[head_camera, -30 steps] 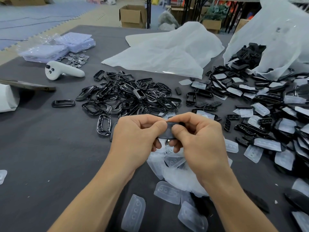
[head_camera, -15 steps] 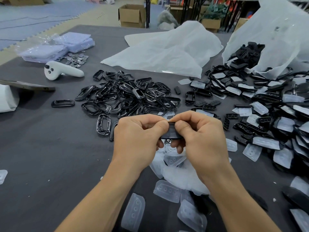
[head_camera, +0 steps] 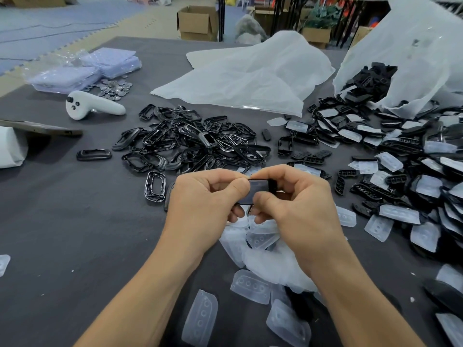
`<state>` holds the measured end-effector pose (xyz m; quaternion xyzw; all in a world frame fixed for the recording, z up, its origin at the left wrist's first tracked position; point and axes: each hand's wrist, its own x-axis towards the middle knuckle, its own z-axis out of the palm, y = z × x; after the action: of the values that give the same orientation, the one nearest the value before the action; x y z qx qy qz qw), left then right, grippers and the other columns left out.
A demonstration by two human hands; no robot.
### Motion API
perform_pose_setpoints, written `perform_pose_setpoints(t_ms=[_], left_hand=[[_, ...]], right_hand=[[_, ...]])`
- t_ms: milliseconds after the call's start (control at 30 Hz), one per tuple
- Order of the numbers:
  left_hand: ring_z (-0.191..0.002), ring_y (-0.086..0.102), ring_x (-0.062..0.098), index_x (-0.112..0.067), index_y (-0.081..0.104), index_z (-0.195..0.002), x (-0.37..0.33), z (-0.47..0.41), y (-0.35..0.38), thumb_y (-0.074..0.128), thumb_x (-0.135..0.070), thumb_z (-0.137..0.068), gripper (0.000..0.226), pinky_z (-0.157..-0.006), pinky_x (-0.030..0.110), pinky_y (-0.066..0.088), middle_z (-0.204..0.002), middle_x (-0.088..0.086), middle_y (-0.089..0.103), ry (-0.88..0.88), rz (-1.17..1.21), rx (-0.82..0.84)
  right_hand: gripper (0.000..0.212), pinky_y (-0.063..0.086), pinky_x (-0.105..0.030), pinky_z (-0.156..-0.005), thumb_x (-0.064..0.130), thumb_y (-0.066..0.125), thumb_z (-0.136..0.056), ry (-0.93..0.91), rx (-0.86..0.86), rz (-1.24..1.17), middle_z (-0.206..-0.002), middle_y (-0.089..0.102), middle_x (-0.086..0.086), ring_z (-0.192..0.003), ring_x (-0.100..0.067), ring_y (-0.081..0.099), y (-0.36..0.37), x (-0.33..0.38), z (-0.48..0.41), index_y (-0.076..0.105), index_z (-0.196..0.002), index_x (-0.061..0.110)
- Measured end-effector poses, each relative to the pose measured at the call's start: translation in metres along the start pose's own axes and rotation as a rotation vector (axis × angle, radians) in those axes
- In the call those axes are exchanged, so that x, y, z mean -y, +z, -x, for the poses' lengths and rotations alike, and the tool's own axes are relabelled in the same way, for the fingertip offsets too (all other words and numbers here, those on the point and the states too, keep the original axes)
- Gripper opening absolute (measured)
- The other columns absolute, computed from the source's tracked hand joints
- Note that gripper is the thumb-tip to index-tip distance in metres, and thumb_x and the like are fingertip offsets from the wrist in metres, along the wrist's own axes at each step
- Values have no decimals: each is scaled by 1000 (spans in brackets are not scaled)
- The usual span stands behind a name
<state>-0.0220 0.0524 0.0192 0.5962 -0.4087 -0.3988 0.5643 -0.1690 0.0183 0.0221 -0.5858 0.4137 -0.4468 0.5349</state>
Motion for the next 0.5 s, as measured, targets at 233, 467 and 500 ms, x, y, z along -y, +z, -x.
perform_pose_setpoints(t_ms=[233,467,500], left_hand=[[-59,68,4,-17,84,-90,-12,1,-14,68,0,-92,24,-55,15,52,-71,0,76,-160,-39,179],[-53,64,7,-13,84,-85,-15,1,-13,68,3,-90,23,-54,18,54,-67,7,72,-231,5,172],[-52,63,8,-12,83,-85,-15,0,-14,68,3,-89,22,-53,18,54,-65,7,71,-235,9,163]], right_hand=[[37,57,-28,-57,-15,66,-82,4,-41,-8,-68,72,-8,-54,-18,64,-2,-2,-1,77,-89,20],[27,56,-24,-56,-5,68,-88,51,-11,-72,-76,74,-9,-57,-17,64,-1,3,-1,78,-85,20],[26,56,-25,-55,-3,69,-89,50,-17,-69,-75,74,-9,-56,-18,64,-1,3,-1,78,-84,20]])
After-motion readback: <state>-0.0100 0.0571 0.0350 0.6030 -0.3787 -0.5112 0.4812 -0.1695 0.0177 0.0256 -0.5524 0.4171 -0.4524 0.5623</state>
